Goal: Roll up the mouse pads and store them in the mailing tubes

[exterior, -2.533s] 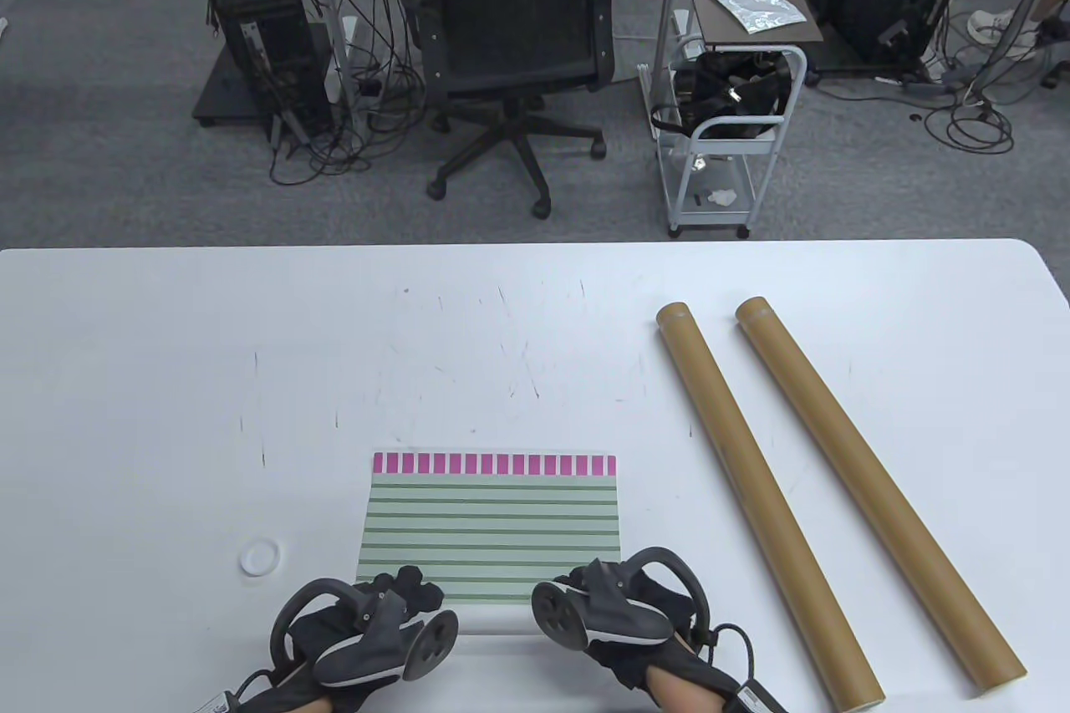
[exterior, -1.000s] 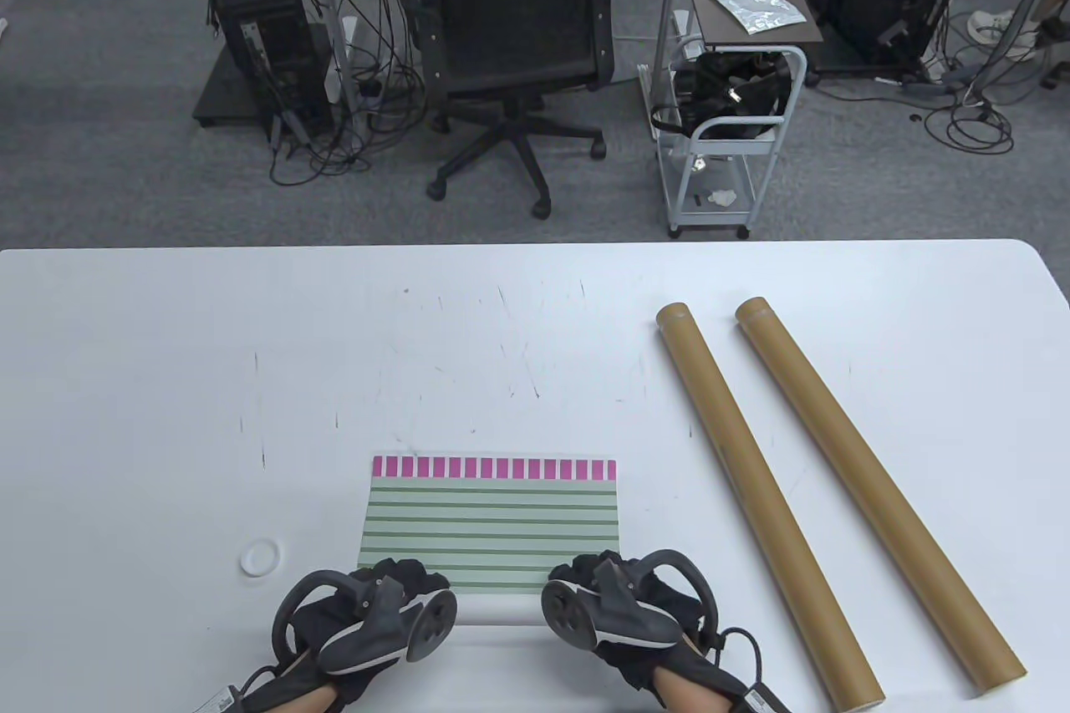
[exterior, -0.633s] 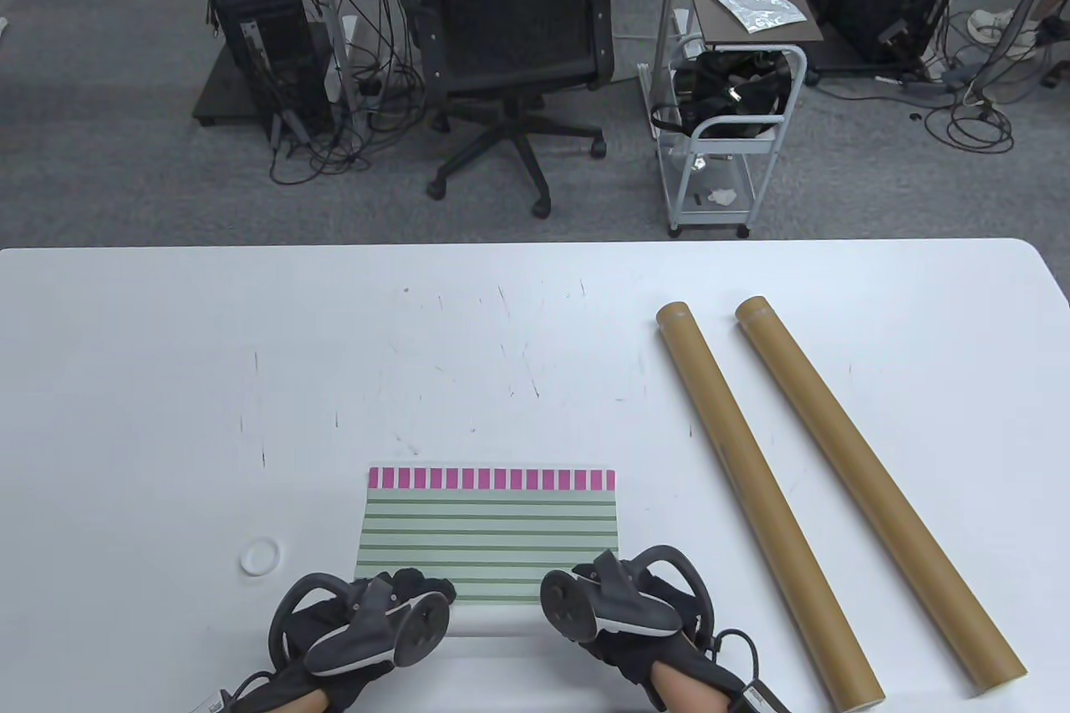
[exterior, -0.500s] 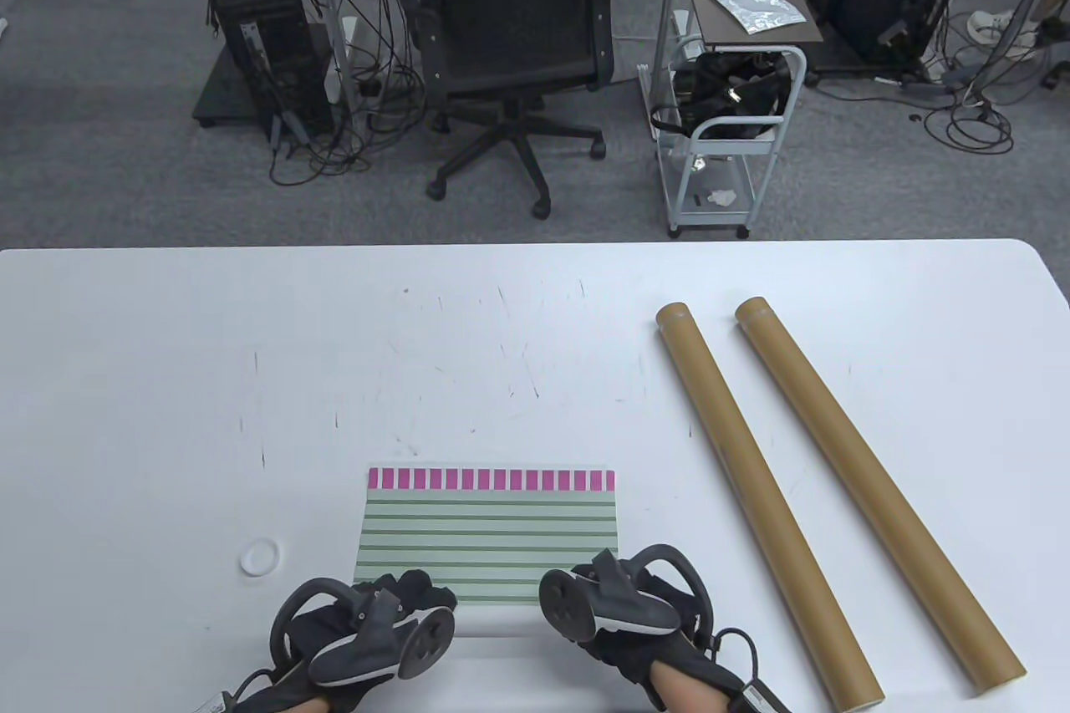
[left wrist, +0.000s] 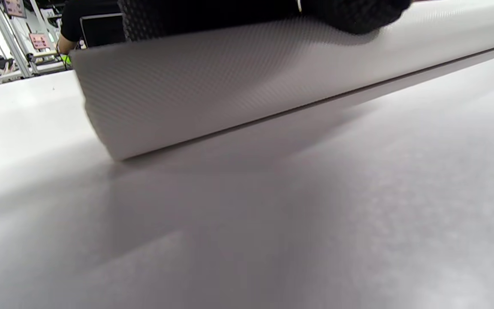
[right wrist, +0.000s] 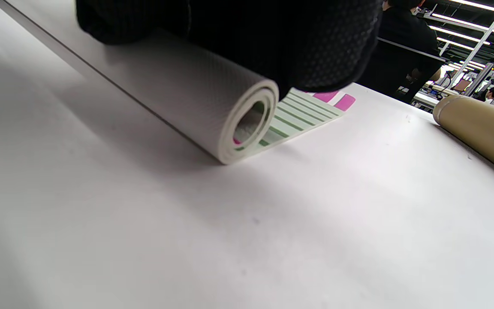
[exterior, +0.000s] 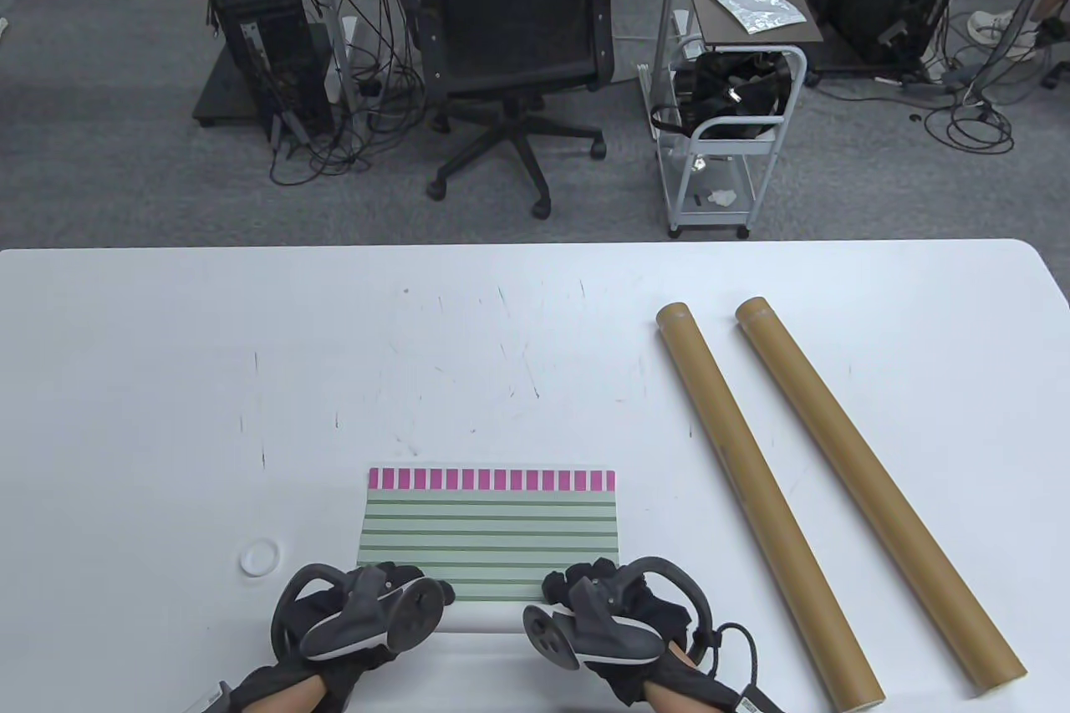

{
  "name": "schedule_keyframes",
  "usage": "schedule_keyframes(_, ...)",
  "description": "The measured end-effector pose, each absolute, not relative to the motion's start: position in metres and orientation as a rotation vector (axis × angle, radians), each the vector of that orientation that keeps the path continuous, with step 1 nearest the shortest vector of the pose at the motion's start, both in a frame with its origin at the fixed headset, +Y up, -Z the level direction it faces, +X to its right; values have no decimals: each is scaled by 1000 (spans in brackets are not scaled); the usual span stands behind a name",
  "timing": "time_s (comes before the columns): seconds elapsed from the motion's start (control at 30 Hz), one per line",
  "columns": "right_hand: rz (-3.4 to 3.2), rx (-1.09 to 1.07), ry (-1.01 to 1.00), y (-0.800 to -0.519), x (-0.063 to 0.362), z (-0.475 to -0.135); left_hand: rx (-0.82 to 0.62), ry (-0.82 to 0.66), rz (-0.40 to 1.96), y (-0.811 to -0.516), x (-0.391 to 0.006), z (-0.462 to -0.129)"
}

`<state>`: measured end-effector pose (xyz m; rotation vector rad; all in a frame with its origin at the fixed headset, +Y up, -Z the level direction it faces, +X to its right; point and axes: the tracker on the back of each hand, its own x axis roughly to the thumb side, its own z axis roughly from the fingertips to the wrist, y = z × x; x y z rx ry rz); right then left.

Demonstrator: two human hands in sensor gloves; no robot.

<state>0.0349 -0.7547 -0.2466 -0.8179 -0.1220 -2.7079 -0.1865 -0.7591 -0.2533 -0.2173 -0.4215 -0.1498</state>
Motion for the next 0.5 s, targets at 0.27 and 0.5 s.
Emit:
schedule_keyframes(0.27, -2662, -782, -75, -758, 28, -247, -129, -418, -152, -755, -189, -248)
schedule_keyframes(0.5, -2800, -718, -165, -762, 37, -255, -82, -419, -244, -758, -189, -245)
